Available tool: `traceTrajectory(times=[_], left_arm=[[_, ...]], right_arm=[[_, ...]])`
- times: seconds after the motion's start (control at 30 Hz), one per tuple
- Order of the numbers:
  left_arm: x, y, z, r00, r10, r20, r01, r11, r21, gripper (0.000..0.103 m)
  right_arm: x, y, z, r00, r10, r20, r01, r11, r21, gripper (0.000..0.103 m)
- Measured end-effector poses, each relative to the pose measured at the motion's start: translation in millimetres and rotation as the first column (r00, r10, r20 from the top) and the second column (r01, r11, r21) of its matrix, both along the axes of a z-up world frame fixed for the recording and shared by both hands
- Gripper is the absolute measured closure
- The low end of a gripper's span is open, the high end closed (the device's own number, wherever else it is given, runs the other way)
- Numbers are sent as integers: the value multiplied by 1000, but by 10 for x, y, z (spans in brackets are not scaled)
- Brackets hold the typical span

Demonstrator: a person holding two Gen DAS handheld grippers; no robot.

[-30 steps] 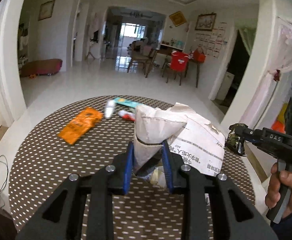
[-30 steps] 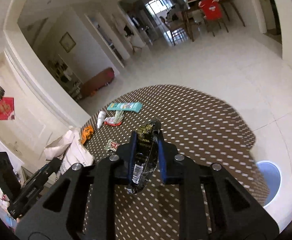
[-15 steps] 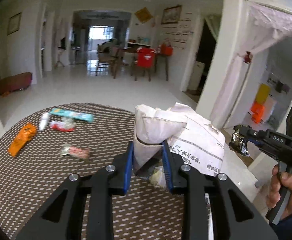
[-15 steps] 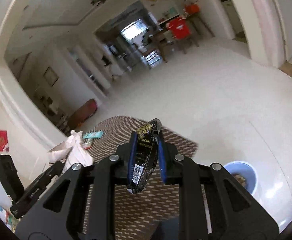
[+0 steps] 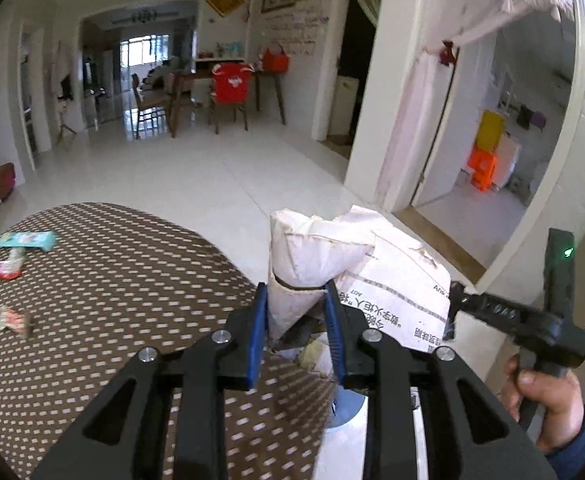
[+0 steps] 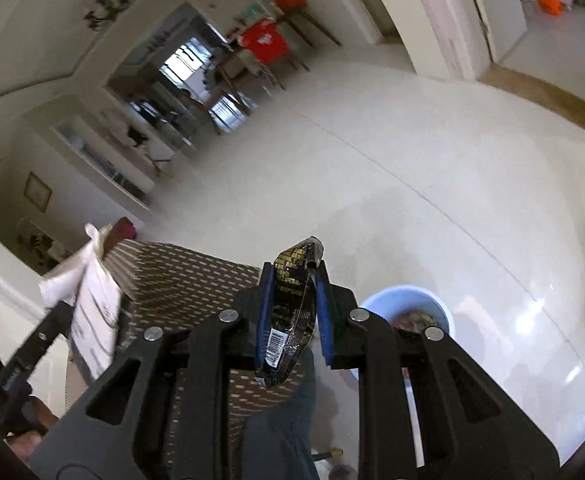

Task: Collect trash
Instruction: 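Carry the newspaper and dark wrapper to the blue bin and release both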

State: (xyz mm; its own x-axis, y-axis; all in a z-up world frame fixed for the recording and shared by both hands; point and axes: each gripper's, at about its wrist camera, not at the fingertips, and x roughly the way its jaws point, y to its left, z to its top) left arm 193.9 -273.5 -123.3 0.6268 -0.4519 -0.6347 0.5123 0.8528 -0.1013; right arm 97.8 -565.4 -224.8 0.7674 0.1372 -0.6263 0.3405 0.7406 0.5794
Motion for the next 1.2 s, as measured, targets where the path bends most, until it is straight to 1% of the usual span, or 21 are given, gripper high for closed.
traceTrajectory(times=[0.1,0.17,0.3,0.33,0.37,0.4,0.47,0.5,0.7,0.73,0.8,0.83,0.87,0.9,0.93,0.97,1.0,1.07,1.1,1.13,1.2], left_arm=[[53,-289,-136,999,-37,-18,38,998,53,77],[110,-501,-280,998,-55,-32,58,993,106,77],[215,-843,-580,997,-65,-51,75,967,244,77],[231,-941,-658,997,-66,-49,77,953,294,77],[218,-1022,-670,997,-72,-27,77,942,326,77],[213,-1083,-666,996,-83,-17,84,940,331,77],[258,-1225,-743,995,-93,-35,100,924,369,77],[286,-1281,-800,994,-96,-53,109,918,381,77],[484,-1661,-1234,986,-93,-141,151,858,490,76],[535,-1687,-1285,982,-90,-167,162,857,489,75],[591,-1765,-1424,969,-83,-234,190,857,480,72],[646,-1768,-1461,966,-80,-244,194,851,488,67],[674,-1786,-1508,965,-73,-251,193,846,497,50],[701,-1793,-1518,966,-58,-251,181,846,501,27],[674,-1757,-1523,969,-52,-241,171,847,504,19],[666,-1749,-1515,972,-50,-229,163,846,507,15],[673,-1740,-1498,975,-45,-219,154,844,513,14],[659,-1683,-1493,974,-33,-225,146,849,508,13],[667,-1666,-1489,973,-26,-228,140,853,502,12],[663,-1625,-1458,974,-16,-226,128,860,494,12],[641,-1589,-1407,975,-16,-223,123,872,473,12]], right_arm=[[26,-84,-187,999,-12,-35,13,1000,23,83],[38,-159,-296,998,-24,-55,26,999,37,83],[41,-287,-471,994,-53,-92,58,997,56,83],[48,-317,-510,993,-59,-100,65,996,60,83],[77,-339,-533,992,-62,-107,68,996,62,83],[89,-352,-571,991,-63,-115,71,996,63,83],[135,-378,-637,990,-60,-128,69,995,68,83],[144,-376,-657,990,-58,-131,68,995,70,83],[239,-344,-805,985,-33,-171,47,996,77,83],[272,-343,-812,984,-33,-176,48,996,79,83],[314,-330,-854,982,-25,-188,41,996,84,83],[343,-331,-881,981,-12,-195,31,995,93,83],[384,-351,-895,979,-7,-204,28,995,97,83],[376,-355,-912,975,-14,-221,36,995,94,75],[360,-371,-912,974,-24,-223,46,995,92,45],[344,-386,-900,975,-37,-217,58,994,88,30],[300,-401,-878,976,-54,-209,71,994,77,19],[227,-420,-854,974,-71,-214,87,994,70,15],[178,-427,-847,973,-83,-217,100,993,67,9],[153,-431,-841,971,-90,-219,106,992,62,7],[95,-435,-783,969,-103,-226,116,992,41,6]])
